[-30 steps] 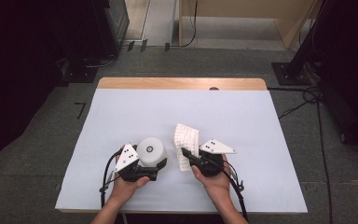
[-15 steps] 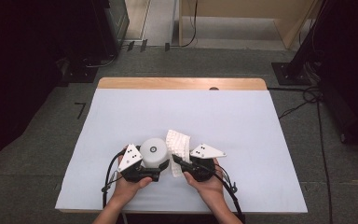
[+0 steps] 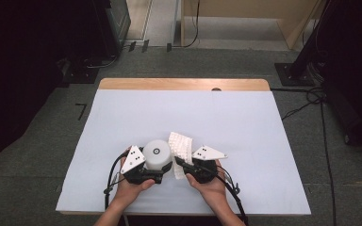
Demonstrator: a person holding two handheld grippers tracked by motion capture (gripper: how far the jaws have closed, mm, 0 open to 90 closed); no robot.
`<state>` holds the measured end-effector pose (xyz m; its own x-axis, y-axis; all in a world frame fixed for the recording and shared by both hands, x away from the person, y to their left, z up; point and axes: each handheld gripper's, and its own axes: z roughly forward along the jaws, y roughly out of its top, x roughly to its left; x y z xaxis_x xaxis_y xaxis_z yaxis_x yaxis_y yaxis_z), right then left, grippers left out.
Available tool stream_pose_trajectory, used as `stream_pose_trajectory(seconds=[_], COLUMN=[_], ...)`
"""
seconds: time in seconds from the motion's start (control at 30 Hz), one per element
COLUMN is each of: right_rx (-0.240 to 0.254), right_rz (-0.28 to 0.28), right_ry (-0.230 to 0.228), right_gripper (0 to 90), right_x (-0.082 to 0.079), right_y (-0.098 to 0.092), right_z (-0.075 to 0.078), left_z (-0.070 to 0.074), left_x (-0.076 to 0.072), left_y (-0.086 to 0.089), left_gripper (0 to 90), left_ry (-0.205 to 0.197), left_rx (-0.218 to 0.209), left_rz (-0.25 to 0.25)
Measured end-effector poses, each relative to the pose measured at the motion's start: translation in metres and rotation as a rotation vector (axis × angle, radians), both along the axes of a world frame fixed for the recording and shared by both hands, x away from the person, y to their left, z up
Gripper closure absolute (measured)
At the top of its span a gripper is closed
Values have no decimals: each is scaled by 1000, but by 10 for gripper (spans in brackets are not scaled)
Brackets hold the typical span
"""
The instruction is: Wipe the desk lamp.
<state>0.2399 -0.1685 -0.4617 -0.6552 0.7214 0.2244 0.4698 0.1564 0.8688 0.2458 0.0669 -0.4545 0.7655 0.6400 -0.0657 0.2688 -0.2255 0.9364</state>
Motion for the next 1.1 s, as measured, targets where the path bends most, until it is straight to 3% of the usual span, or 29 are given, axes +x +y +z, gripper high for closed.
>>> stream_pose_trajectory(seconds=[0.23,0.37,0.47,0.6,0.83,1.0,1.1], right_rx=[13,10,-13,13,9,9,6], right_rz=[1,-3,-62,-120,-90,-102,-106], right_ry=[-76,-64,-43,-18,-31,-22,-25], right_gripper=[736,737,738,739,738,738,738], right_x=[-6,-3,2,6,6,7,7], right_y=[-5,-6,-12,-24,-21,-24,-25], right_z=[19,15,11,8,7,6,6], left_z=[-1,-1,0,-6,-16,-13,-11], left_x=[0,1,3,7,8,4,-4], left_y=[-2,1,4,3,-1,0,-3], left_gripper=[84,84,84,84,81,26,22], left_ry=[0,-4,-1,7,23,36,16], left_rx=[-4,-2,-14,32,84,41,19], left_rz=[-15,-1,17,31,41,81,142])
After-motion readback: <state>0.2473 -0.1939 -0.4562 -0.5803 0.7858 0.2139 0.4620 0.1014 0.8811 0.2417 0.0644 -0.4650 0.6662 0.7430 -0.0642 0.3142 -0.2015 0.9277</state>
